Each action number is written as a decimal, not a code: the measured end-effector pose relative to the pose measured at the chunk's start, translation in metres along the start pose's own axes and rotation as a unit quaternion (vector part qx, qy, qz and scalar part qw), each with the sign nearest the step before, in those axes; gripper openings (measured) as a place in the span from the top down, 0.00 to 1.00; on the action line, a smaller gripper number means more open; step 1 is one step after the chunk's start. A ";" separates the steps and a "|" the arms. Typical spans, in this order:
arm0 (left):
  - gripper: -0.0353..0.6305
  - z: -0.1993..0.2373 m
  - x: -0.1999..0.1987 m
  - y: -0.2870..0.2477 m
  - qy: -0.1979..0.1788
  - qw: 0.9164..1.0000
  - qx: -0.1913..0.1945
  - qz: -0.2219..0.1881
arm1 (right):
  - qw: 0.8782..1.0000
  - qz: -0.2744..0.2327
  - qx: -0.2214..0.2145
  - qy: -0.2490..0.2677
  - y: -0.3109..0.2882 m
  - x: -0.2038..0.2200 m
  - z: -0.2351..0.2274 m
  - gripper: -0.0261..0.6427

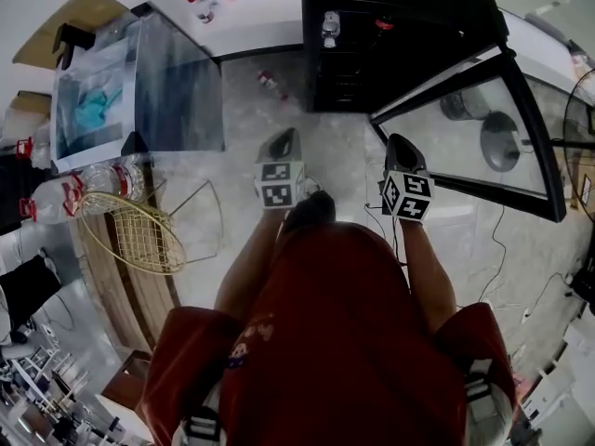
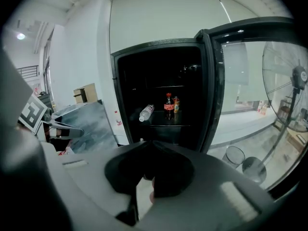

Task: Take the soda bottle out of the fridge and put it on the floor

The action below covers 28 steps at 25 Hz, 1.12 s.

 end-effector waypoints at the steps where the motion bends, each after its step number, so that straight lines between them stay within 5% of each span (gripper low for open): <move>1: 0.95 0.002 -0.004 -0.004 0.002 1.000 0.000 -0.001 | 1.000 -0.001 0.001 0.001 -0.004 -0.004 -0.001 0.96; 28: 0.95 -0.093 -0.033 -0.028 0.028 0.996 -0.077 -0.020 | 0.997 -0.017 -0.067 0.015 -0.010 -0.049 -0.117 0.96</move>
Point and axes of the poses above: the fingertips, and each gripper's own axes: y backward along the fingers, z to its left, x out of its underside, the point moved 9 cm from there along y, backward along the fingers, and after that the axes turned 15 degrees about -x, right-handed, at the moved point
